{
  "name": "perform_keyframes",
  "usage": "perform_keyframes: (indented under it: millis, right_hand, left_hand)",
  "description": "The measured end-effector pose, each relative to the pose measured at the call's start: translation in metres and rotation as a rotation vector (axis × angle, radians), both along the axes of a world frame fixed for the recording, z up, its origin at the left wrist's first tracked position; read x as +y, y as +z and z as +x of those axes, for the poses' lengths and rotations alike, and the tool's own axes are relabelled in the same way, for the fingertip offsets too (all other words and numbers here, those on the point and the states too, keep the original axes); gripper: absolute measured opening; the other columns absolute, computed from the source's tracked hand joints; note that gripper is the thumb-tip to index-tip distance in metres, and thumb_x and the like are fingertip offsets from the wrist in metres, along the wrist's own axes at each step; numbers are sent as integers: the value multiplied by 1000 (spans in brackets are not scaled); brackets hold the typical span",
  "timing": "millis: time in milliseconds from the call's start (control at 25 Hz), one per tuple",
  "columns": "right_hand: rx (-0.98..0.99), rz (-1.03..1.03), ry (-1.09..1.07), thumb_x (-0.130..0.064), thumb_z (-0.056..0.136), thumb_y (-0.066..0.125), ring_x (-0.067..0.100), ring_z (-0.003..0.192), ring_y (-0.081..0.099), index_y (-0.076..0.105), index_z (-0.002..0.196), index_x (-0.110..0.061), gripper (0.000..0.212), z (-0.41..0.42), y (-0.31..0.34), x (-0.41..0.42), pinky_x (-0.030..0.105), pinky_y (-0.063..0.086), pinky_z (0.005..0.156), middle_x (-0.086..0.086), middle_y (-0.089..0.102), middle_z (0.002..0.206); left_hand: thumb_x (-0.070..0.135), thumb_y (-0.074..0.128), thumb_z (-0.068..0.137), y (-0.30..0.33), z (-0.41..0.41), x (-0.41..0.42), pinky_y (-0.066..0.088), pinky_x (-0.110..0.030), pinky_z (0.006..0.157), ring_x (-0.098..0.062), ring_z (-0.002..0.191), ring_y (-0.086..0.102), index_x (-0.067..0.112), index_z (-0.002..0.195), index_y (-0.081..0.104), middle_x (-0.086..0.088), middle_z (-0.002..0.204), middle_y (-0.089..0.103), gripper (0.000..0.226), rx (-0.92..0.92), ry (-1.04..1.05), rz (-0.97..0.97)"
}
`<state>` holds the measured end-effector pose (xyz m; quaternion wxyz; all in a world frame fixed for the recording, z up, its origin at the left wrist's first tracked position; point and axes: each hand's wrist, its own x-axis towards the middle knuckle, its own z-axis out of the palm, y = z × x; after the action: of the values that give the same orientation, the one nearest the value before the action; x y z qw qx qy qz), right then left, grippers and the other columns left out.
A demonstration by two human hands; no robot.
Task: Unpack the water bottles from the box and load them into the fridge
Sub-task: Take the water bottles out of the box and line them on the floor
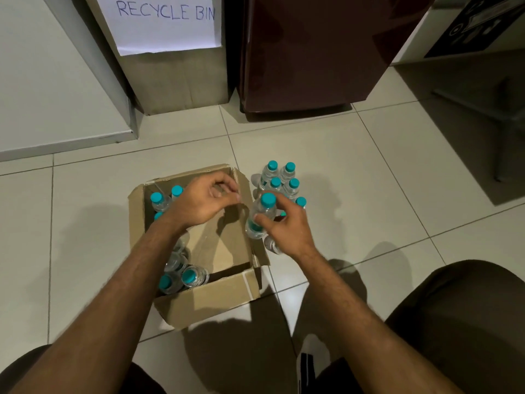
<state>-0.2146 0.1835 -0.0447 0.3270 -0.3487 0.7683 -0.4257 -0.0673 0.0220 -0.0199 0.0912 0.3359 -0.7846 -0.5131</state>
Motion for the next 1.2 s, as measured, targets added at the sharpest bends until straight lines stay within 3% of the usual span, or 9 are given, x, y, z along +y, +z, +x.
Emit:
perform_keyframes:
  millis: [120,280,440,560,640,800,960,1200]
  right_hand:
    - [-38,-22,-68,-20,85,75,2,111,59,58,133,-20,51,-13,5,25,20,53,90,-9,59,128]
    - [15,15,-134,-18,82,78,0,104,57,62,125,-17,46,-13,-14,55,10,49,84,-10,55,115]
    - [13,130,-203,-19,80,78,3,100,57,62,117,-22,40,-8,-43,79,15,49,82,-12,55,110]
    - [20,192,-280,-16,79,79,8,97,59,56,113,-23,41,-2,-61,89,13,48,77,-8,55,111]
    - [26,238,-308,-15,79,79,11,95,59,52,112,-23,44,0,-75,94,19,52,78,-7,54,110]
    - [-19,345,-300,-8,81,77,17,105,60,44,126,-22,58,1,-101,97,35,57,93,0,52,121]
    - [-83,338,-297,-7,82,77,17,107,58,33,144,-27,79,0,-114,95,34,53,96,0,50,124]
    - [-125,298,-297,-7,81,78,17,104,59,27,147,-28,86,-4,-117,85,38,54,96,-2,50,119]
  left_hand:
    - [19,69,91,-22,10,-5,50,-28,76,-2,85,62,25,101,67,11,97,65,12,-81,-14,-24]
    - [18,66,93,-42,16,-8,54,-37,84,-13,92,64,25,102,67,6,99,66,11,-186,-76,-54]
    - [20,63,94,-48,16,-12,55,-42,87,-14,93,64,23,105,66,3,102,65,12,-224,-115,-81]
    - [20,64,94,-51,16,-12,54,-41,86,-13,92,62,23,106,66,5,102,64,13,-243,-127,-97]
    - [20,64,94,-52,17,-12,53,-39,85,-13,95,61,24,106,65,5,103,63,12,-248,-131,-100]
    - [19,63,95,-51,17,-9,50,-33,82,-10,95,59,22,107,65,6,103,62,13,-245,-125,-116]
    - [14,62,95,-53,22,-6,49,-30,79,-10,92,59,18,107,66,4,98,63,13,-211,-120,-142]
    - [14,64,93,-63,41,-15,56,-40,78,-16,85,62,15,106,66,0,94,64,12,-225,-113,-185]
